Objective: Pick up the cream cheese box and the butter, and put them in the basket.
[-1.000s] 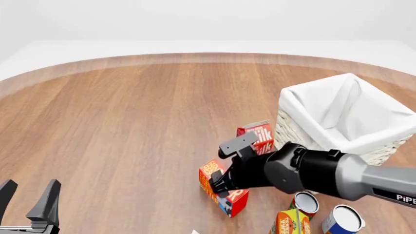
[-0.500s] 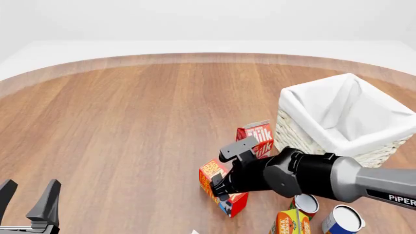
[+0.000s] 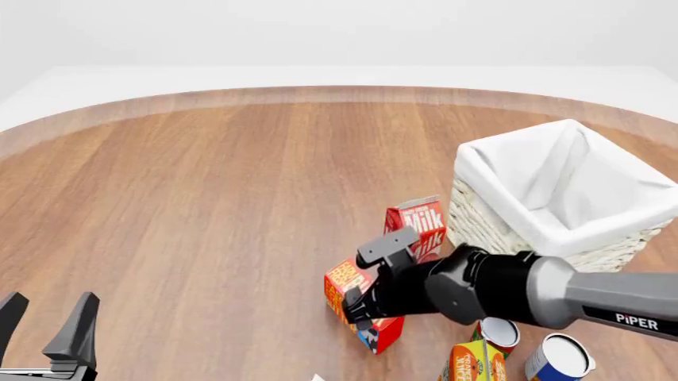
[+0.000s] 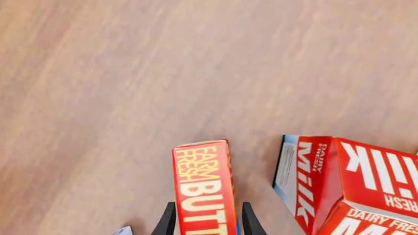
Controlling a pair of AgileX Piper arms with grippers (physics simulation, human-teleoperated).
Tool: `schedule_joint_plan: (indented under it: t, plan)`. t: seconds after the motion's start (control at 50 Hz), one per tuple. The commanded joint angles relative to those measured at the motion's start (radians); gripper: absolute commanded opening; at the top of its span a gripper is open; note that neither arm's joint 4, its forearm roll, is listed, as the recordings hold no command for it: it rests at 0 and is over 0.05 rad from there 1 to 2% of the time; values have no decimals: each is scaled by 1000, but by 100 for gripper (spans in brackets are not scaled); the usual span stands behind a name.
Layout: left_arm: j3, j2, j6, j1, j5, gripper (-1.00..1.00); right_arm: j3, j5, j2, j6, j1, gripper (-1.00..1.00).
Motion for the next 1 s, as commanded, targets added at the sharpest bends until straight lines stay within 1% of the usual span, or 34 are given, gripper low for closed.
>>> schedule_joint_plan:
  t: [0.02, 0.32, 0.34, 0.52, 0.56, 0.72, 0.88, 0.9, 0.94, 1.0]
  plan:
    - [0, 0, 0, 0, 0, 100, 15, -24, 10, 8, 5, 100]
    - [0, 0, 0, 0, 0, 100, 18, -28, 8, 10, 10, 100]
    - [0, 0, 0, 0, 0, 100, 15, -26, 8, 8, 8, -100]
    - [0, 0, 0, 0, 0, 100, 7, -18, 2, 12, 16, -100]
    - [0, 0, 0, 0, 0, 100, -3, 0, -7, 11, 20, -100]
    - [0, 0, 0, 0, 0, 100, -20, 29, -24, -11, 15, -100]
    - [0, 0, 0, 0, 0, 100, -52, 84, -63, -44, 12, -100]
    - [0, 0, 0, 0, 0, 100, -63, 104, -75, -45, 16, -100]
    - [0, 0, 0, 0, 0, 100, -56, 104, -90, -43, 43, -100]
    - [0, 0, 0, 0, 0, 100, -62, 120, -105, -46, 43, -100]
